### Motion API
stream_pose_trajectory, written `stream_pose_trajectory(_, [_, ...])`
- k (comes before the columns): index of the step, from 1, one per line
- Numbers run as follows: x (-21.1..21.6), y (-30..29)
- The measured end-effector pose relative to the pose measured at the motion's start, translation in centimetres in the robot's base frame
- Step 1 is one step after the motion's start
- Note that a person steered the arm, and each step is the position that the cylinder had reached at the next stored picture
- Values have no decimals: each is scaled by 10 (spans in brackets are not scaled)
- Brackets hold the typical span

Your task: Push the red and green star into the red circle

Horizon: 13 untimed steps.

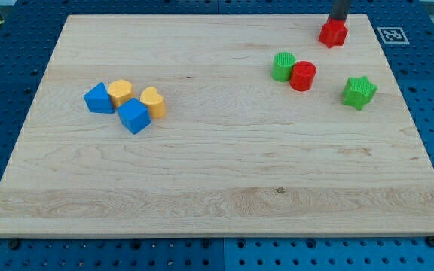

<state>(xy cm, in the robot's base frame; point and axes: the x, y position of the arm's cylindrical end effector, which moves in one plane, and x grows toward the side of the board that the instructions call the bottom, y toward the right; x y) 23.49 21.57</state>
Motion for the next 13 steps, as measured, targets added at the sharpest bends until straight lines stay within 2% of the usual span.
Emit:
stream_pose_trajectory(4, [105, 1])
stream_pose_trajectory(5, [113, 16])
stream_pose_trajectory(6, [117, 86])
stream_pose_trajectory(7, [163, 100])
stream_pose_trajectory(8, [187, 83])
stream_pose_trajectory(9, [187, 81])
stream_pose_trajectory(13, [181, -20])
